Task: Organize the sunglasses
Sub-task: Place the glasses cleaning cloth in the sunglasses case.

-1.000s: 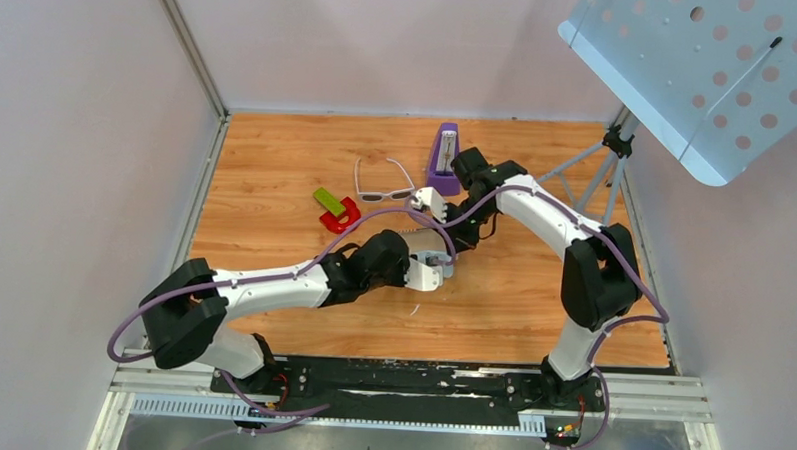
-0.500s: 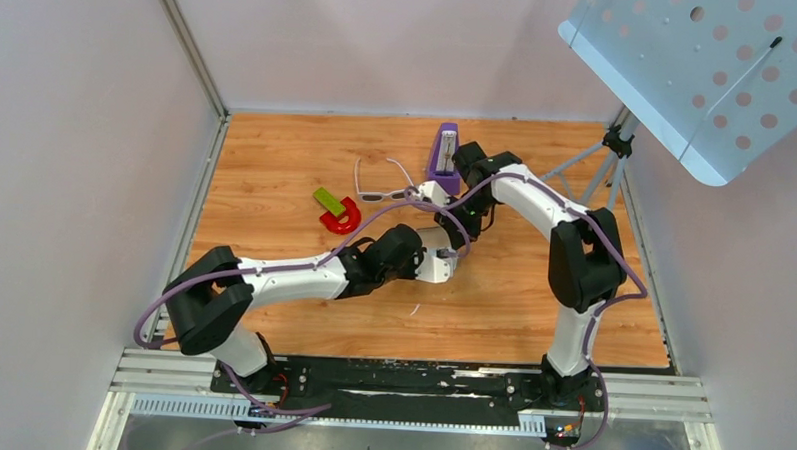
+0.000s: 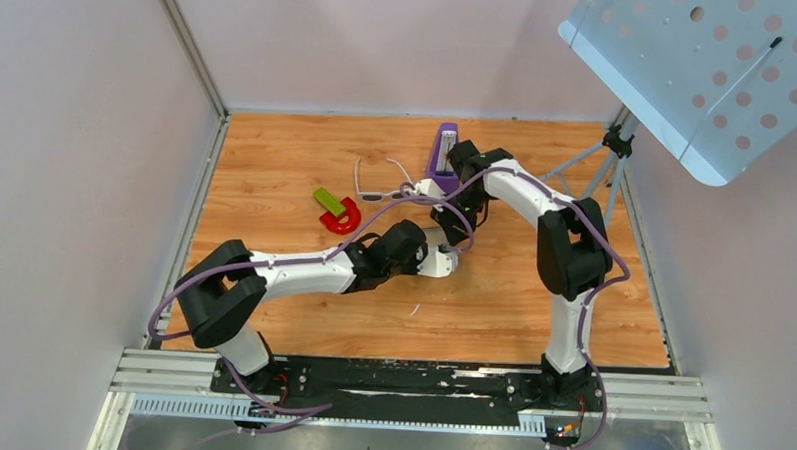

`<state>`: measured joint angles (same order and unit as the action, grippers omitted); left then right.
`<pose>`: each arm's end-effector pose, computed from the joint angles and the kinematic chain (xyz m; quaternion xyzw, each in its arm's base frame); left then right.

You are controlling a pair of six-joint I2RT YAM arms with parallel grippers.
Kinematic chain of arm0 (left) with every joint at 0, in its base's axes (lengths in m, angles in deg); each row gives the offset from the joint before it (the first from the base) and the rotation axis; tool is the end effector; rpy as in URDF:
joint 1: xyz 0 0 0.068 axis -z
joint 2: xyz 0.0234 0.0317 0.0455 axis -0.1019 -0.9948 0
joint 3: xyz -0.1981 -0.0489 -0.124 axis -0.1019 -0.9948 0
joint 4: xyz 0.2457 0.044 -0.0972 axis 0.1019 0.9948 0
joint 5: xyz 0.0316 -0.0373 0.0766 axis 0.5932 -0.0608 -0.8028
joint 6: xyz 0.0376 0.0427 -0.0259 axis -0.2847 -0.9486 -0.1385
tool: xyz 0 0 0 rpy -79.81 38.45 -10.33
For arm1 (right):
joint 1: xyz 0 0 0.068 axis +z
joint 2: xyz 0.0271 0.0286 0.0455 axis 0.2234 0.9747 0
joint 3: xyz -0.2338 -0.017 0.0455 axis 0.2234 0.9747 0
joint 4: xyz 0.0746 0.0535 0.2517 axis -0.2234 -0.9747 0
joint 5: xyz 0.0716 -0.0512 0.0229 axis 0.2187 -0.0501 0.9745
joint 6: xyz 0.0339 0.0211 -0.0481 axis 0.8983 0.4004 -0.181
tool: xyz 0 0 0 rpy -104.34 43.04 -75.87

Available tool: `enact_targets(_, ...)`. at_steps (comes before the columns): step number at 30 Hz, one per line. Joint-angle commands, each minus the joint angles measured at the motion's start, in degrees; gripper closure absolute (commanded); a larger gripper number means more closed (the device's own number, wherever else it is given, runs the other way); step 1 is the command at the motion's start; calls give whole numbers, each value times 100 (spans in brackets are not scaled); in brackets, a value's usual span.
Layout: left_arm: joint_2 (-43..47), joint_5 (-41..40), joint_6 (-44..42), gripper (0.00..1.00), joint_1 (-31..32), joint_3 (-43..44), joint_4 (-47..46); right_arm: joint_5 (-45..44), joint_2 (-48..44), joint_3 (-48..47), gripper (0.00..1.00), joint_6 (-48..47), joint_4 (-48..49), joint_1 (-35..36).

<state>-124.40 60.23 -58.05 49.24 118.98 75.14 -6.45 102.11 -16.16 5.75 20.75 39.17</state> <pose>0.2067 -0.2729 0.1395 0.6504 0.6403 0.0885 0.3989 0.3398 0.1940 0.1673 -0.6017 0.7501 0.2321 0.1461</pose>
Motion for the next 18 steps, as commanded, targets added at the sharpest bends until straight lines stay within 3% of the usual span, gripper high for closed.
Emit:
enact_targets(1,-108,62,133,100,-98,156,107,-9,175,-215,100,-38,-214,-55)
enact_targets(18,-336,324,196,100,-160,124,162,63,637,-458,100,-22,-285,-44)
